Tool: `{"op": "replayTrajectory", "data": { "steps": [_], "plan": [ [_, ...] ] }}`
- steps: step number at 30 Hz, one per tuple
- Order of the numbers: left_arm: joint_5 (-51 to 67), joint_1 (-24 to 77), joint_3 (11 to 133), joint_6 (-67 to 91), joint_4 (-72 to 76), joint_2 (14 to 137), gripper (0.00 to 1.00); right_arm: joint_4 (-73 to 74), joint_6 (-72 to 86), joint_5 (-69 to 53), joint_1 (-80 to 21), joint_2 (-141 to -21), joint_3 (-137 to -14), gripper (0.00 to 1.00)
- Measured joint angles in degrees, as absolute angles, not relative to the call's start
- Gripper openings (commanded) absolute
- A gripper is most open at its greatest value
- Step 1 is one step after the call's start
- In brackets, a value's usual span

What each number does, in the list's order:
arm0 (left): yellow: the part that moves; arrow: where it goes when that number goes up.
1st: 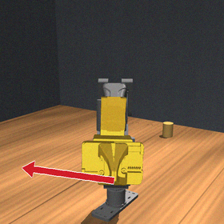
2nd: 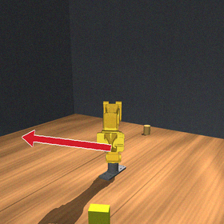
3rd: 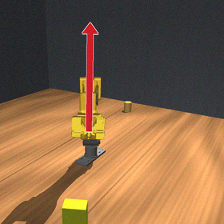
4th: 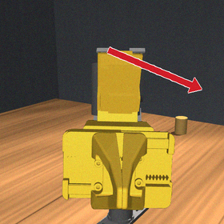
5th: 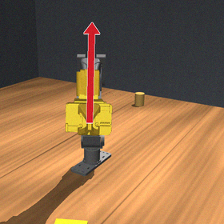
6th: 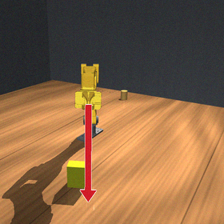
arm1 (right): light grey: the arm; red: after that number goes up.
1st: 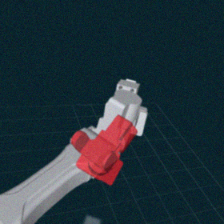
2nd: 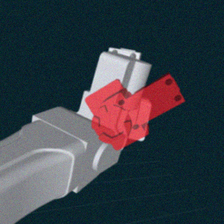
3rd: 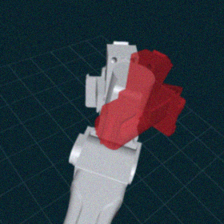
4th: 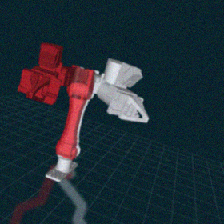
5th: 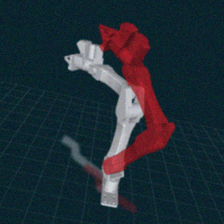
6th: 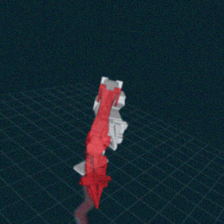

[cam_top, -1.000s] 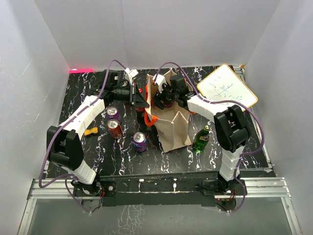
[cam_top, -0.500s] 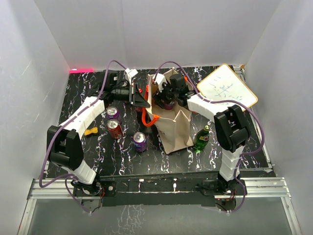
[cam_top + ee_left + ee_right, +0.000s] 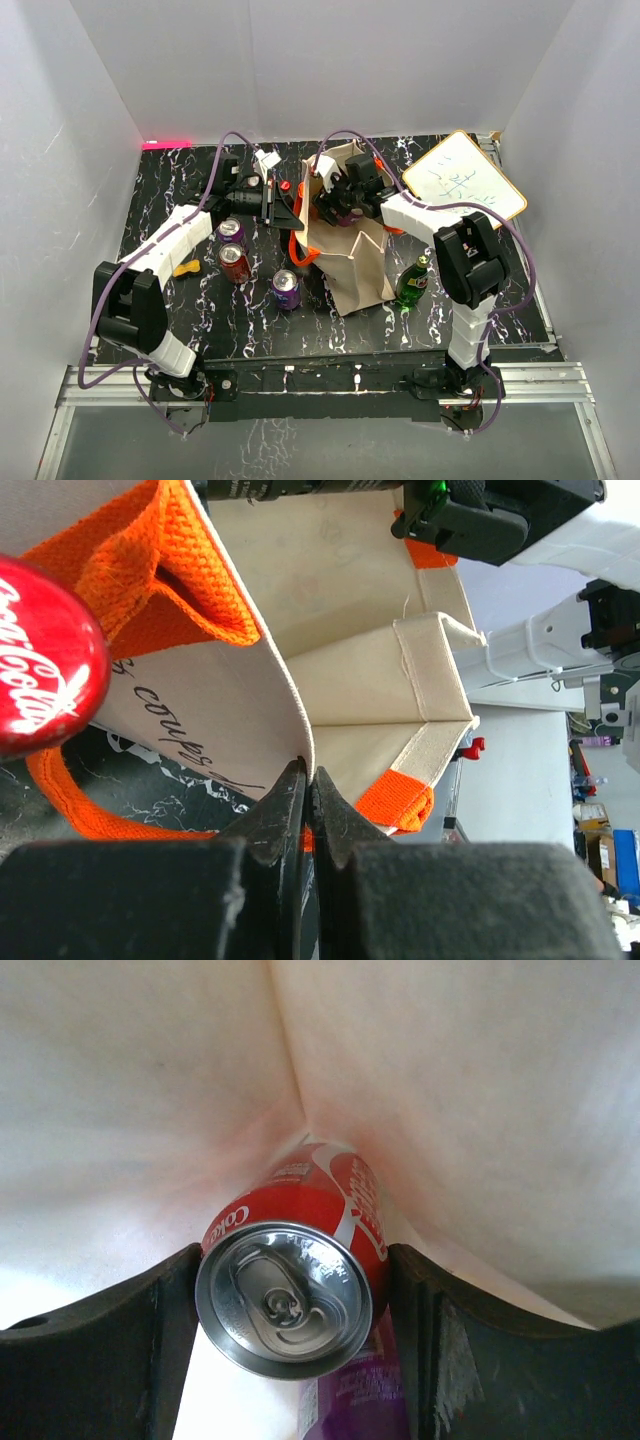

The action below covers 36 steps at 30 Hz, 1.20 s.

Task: Place the beverage into the canvas bag
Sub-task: Adjust the drink in the canvas bag.

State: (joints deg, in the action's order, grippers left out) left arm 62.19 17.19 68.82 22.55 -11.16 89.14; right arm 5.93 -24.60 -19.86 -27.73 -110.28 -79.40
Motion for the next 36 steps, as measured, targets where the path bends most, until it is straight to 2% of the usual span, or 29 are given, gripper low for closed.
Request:
{"op": "replayTrajectory", "data": {
  "steps": [17, 29, 36],
  "plan": [
    [62.4, 17.2, 67.1, 20.2, -11.3, 88.8, 0.0, 8.0, -24.6, -19.2, -27.4, -111.0, -79.4, 0.8],
    [61.0, 17.2, 66.3, 19.0, -11.6, 88.4, 0.0, 10.8, -23.7, -21.8, -26.9, -110.4, -79.8, 0.81],
    [57.2, 17.2, 64.8, 16.7, -13.8, 88.2, 0.0, 14.8, -22.3, -27.9, -26.9, -104.3, -79.5, 0.81]
  ]
}}
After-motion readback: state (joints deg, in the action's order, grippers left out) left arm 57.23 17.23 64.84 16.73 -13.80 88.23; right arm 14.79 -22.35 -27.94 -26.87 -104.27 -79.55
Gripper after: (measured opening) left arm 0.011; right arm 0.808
